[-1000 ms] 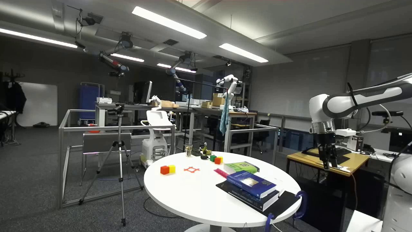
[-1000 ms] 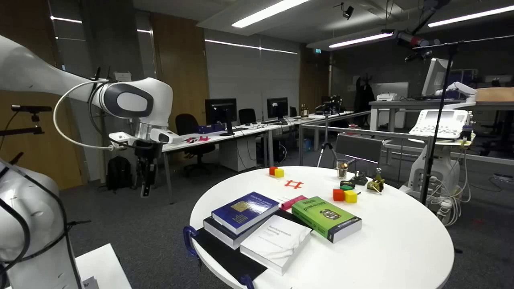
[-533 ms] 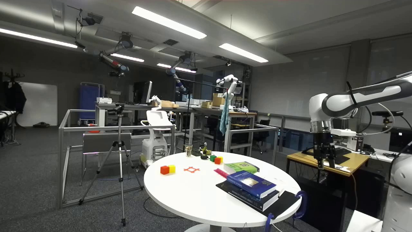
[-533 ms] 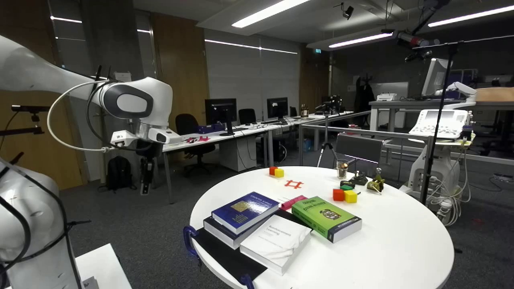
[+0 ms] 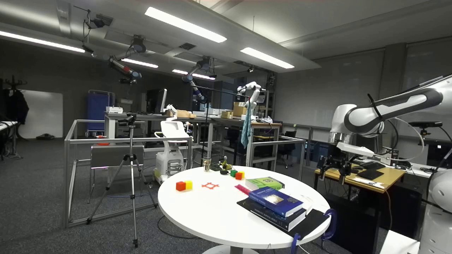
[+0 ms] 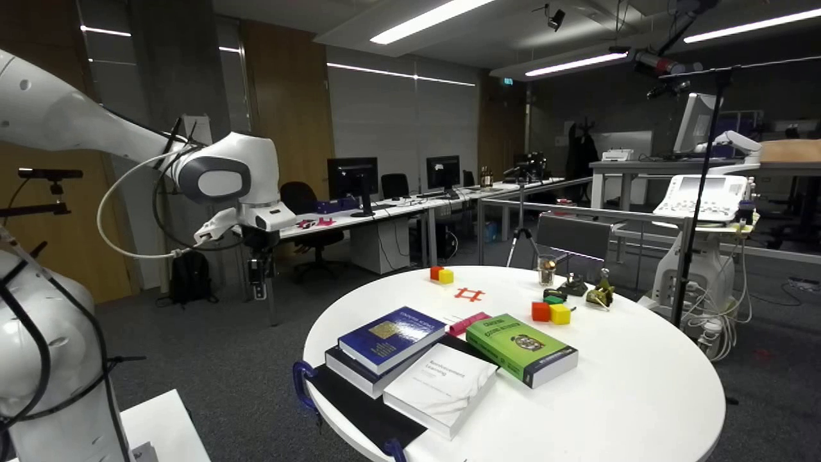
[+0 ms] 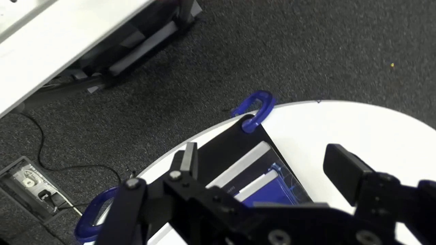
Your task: Put the blue book on the white book
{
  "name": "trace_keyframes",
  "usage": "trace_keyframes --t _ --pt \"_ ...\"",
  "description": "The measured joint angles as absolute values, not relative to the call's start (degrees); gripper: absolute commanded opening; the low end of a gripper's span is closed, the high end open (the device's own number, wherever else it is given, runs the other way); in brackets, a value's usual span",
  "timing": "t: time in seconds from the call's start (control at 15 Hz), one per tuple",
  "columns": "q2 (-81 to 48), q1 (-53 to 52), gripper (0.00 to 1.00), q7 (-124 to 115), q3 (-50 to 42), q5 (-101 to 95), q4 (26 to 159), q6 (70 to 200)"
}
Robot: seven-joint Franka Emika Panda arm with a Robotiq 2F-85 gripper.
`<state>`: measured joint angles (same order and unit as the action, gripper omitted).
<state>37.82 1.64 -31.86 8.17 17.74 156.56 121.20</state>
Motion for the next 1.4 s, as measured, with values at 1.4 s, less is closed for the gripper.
trace_keyframes --t 1.4 --pt "5.1 0.6 1.0 -71.7 11.0 18.7 143.5 149.5"
